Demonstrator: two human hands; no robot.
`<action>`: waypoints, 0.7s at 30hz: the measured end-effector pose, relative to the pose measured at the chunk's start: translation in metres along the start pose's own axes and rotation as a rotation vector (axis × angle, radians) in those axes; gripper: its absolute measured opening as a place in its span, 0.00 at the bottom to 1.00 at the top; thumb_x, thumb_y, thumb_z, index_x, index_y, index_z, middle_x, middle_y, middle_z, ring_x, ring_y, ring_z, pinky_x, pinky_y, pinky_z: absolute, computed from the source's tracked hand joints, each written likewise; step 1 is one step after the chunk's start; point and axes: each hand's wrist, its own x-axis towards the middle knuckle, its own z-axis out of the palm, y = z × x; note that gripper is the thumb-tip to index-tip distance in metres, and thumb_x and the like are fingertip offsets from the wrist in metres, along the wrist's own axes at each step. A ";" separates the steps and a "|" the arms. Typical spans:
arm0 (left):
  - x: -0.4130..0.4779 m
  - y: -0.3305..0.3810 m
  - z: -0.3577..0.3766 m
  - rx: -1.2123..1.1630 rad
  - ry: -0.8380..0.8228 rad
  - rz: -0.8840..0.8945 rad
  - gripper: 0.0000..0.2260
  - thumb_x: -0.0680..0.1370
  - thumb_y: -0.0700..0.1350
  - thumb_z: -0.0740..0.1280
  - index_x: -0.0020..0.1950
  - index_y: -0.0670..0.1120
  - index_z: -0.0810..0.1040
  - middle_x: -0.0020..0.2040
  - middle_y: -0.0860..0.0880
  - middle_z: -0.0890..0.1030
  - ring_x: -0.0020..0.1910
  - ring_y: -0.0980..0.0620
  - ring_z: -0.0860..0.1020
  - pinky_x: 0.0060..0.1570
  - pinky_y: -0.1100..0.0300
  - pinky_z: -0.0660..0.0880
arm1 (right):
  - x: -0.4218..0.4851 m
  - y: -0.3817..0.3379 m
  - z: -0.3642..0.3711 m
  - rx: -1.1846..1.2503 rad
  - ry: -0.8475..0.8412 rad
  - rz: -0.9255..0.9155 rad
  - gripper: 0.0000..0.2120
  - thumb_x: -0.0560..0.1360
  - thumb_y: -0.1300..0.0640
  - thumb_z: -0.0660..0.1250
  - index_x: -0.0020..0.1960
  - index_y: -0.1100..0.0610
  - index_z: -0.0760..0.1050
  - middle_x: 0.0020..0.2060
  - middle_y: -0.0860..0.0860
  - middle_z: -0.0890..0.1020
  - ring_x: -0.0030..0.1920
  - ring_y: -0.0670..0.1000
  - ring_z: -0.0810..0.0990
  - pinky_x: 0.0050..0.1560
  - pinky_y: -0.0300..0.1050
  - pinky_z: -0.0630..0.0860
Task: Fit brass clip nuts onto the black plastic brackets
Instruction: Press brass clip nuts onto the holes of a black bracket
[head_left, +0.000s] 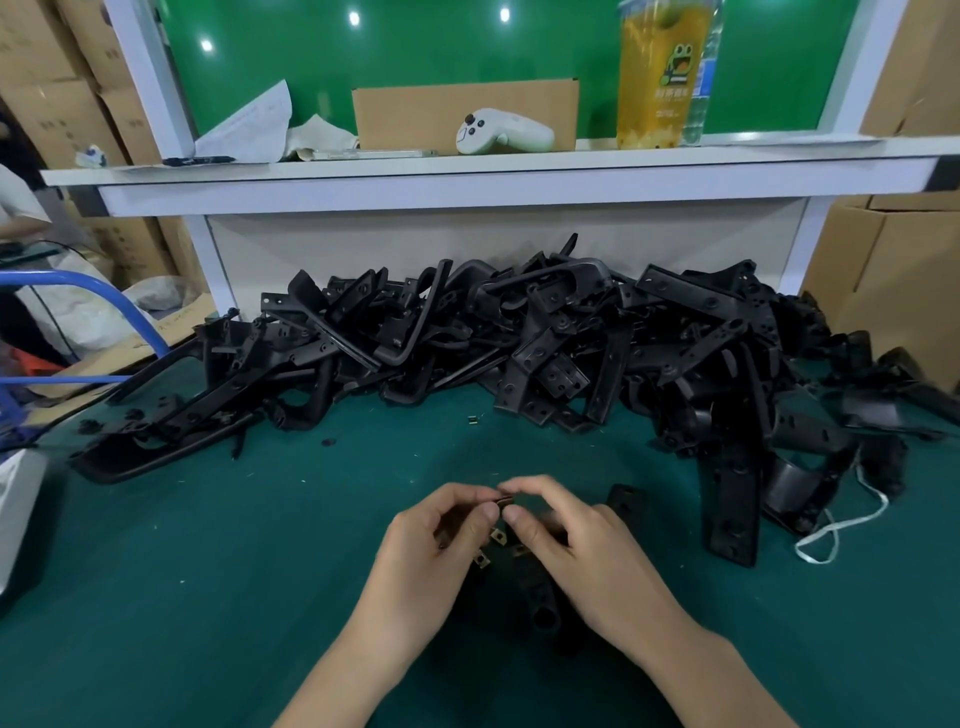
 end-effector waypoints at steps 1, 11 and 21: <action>0.000 -0.001 0.000 0.021 -0.005 0.007 0.09 0.80 0.46 0.69 0.48 0.61 0.83 0.41 0.56 0.85 0.41 0.60 0.82 0.42 0.69 0.75 | 0.000 0.000 0.000 0.000 0.001 -0.003 0.12 0.80 0.34 0.57 0.60 0.35 0.71 0.29 0.38 0.77 0.29 0.42 0.73 0.33 0.34 0.66; 0.000 0.000 -0.005 -0.007 -0.047 0.047 0.08 0.82 0.45 0.67 0.46 0.57 0.81 0.37 0.54 0.82 0.38 0.59 0.78 0.40 0.68 0.73 | 0.000 -0.003 0.000 0.082 0.021 -0.033 0.17 0.79 0.29 0.56 0.55 0.40 0.73 0.33 0.55 0.80 0.29 0.53 0.75 0.35 0.56 0.73; 0.000 -0.003 -0.001 0.046 0.028 0.038 0.09 0.81 0.47 0.66 0.45 0.60 0.79 0.33 0.57 0.78 0.32 0.59 0.73 0.33 0.67 0.70 | 0.000 -0.007 0.000 0.034 0.019 -0.049 0.12 0.80 0.34 0.56 0.51 0.41 0.69 0.30 0.55 0.75 0.27 0.53 0.68 0.29 0.42 0.62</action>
